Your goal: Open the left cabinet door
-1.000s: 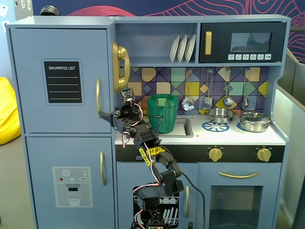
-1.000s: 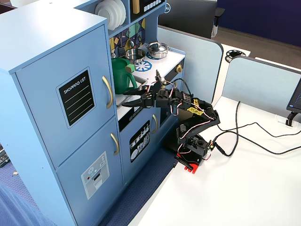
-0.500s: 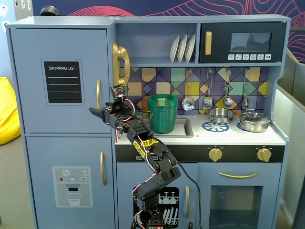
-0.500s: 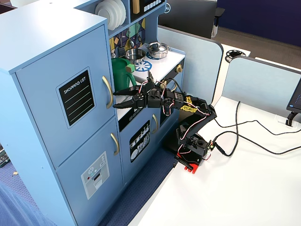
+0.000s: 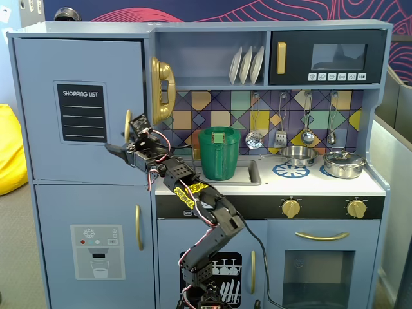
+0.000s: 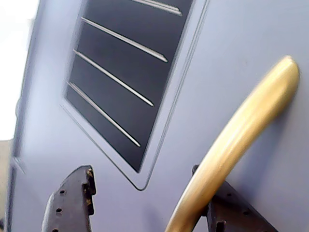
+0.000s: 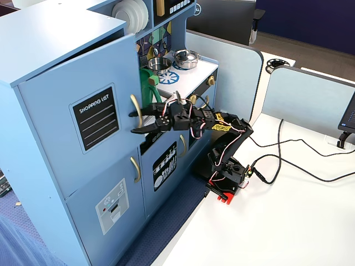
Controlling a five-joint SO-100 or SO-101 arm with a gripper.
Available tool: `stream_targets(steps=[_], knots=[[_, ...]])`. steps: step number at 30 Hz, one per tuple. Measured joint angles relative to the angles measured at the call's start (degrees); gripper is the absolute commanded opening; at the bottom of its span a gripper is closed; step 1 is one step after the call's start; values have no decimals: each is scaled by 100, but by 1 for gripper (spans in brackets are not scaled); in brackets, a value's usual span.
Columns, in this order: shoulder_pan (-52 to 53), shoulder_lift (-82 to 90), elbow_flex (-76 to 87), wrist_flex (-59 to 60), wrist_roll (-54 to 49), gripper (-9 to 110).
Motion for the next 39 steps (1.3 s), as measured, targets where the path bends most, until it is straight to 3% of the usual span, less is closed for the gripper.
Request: stream_targets(steps=[7,16,27,32,39], knots=[[-606,167,185,9,-659,15],[-738,1775,1644,26,-1222,12],[791,3955,2355,1239,-923,10],[1591,3981,2355,1828,-694,10],[2074,2892,2153,1441,-536,10]])
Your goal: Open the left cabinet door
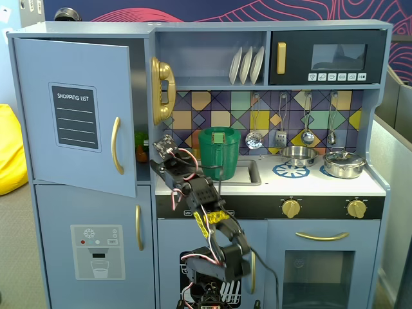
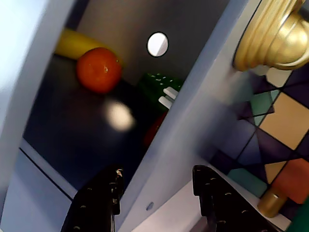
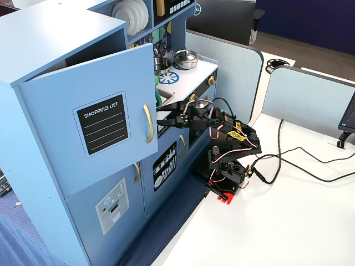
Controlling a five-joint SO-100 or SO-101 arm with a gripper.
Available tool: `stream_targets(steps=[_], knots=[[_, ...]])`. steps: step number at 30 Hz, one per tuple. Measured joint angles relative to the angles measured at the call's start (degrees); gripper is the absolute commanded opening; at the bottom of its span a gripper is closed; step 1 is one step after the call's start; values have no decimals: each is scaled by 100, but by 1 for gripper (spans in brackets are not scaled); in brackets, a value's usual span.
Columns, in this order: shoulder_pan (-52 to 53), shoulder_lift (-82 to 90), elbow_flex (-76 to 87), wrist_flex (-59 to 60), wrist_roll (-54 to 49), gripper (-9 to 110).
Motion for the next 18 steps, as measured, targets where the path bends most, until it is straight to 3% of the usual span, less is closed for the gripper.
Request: stream_targets(steps=[18], knots=[[-3340,-1477,-589,-1336,-1239,7]])
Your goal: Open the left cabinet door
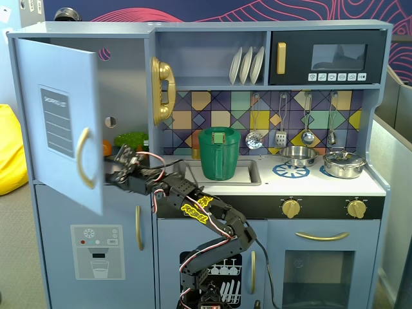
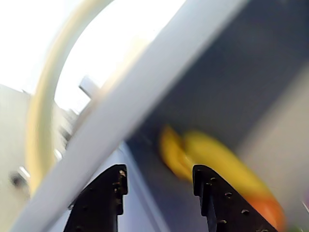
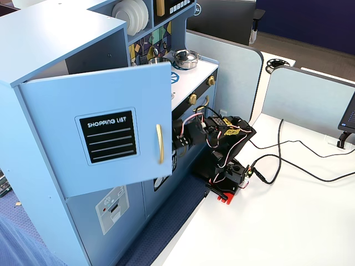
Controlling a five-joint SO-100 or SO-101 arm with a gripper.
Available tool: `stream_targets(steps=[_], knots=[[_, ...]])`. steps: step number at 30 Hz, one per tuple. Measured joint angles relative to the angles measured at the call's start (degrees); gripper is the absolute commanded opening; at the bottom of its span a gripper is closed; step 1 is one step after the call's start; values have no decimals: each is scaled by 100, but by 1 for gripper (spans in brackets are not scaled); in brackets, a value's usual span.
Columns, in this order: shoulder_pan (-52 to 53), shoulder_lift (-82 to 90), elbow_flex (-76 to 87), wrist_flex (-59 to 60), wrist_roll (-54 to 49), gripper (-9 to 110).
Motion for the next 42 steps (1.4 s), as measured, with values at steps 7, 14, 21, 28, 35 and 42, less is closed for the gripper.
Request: stream_targets(steps=[7,14,21,28,35,42], knots=[[782,70,-9,44,422,8],[3964,782,545,1986,2092,7],[5730,1644,1872,3727,3577,6],[6170,2707,3709,5054,4509,5],[6398,3428,4799,5599,5019,5],[6557,3762,5089,6249,5063,2]])
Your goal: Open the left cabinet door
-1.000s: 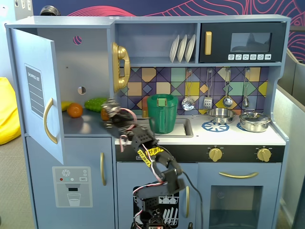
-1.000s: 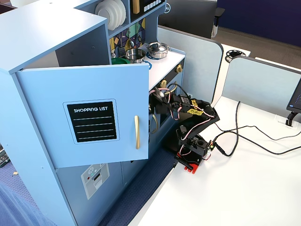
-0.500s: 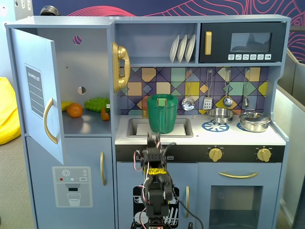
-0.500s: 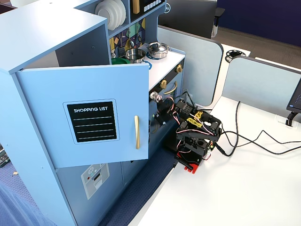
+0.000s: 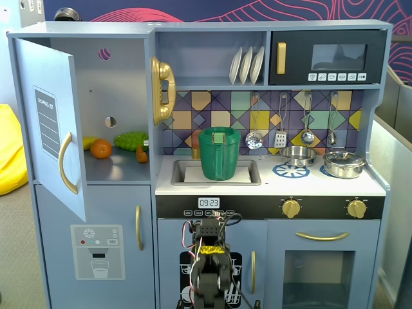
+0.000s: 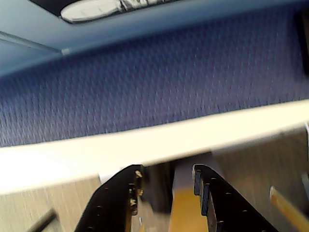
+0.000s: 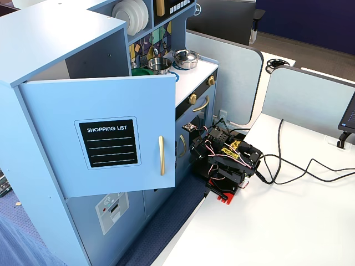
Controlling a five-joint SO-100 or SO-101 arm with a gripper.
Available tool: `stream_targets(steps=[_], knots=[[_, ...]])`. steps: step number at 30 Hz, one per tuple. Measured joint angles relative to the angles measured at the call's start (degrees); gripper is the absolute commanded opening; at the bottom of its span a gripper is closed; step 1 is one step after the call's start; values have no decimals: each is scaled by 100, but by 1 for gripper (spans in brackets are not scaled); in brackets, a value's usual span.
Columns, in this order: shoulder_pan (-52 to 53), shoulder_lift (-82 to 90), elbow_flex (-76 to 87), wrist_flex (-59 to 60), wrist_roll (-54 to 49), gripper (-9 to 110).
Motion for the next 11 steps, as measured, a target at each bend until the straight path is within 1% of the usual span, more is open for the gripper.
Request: stream_targets(steps=[3,11], knots=[[9,158,0,281,-114,0],[9,229,0,387,-352,0]])
